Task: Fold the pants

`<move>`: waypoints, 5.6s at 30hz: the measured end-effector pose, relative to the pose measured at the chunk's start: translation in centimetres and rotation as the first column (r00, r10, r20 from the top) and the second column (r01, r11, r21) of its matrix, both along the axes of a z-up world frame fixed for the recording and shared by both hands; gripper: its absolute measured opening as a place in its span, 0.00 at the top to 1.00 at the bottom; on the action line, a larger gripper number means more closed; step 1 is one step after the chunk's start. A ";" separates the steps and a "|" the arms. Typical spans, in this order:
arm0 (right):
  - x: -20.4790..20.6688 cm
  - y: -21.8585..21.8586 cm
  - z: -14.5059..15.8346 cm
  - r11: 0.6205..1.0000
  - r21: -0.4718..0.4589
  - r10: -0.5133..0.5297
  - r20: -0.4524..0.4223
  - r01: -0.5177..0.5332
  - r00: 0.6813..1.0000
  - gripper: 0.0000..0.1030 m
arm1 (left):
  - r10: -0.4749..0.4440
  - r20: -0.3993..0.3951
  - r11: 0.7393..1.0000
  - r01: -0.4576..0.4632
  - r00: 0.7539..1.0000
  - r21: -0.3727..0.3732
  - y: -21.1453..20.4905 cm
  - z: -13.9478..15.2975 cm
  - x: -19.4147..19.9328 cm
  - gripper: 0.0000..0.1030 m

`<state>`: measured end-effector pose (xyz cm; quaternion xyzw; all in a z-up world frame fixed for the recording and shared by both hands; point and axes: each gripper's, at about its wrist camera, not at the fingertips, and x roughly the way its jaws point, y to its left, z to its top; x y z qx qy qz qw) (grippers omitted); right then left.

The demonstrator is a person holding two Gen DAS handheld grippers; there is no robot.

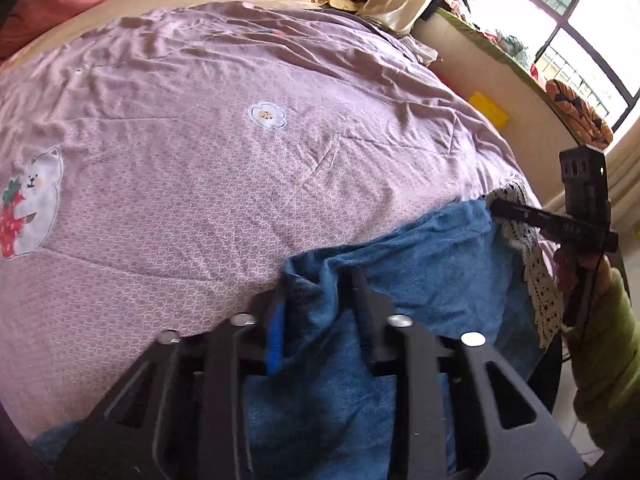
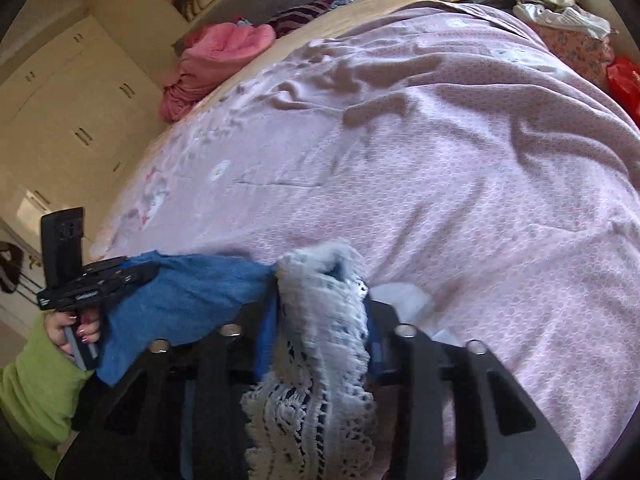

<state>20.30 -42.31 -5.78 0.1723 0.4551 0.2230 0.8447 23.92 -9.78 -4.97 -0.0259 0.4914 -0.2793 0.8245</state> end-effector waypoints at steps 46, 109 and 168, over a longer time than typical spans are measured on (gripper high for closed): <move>-0.9 -0.9 5.9 0.978 -0.124 -0.146 0.182 0.170 0.972 0.28 | 0.276 0.141 0.961 -0.270 0.951 -0.062 5.8 5.4 0.2 0.54; -11.7 -1.0 2.2 0.954 -0.155 -0.241 0.101 0.255 0.965 0.27 | 0.579 0.304 0.793 -0.609 0.756 0.004 18.1 9.4 -18.1 0.25; -13.2 0.2 3.6 0.963 -0.089 -0.232 0.219 0.256 0.948 0.37 | -0.023 0.259 0.978 -0.032 0.966 0.205 -9.4 4.8 -5.1 0.21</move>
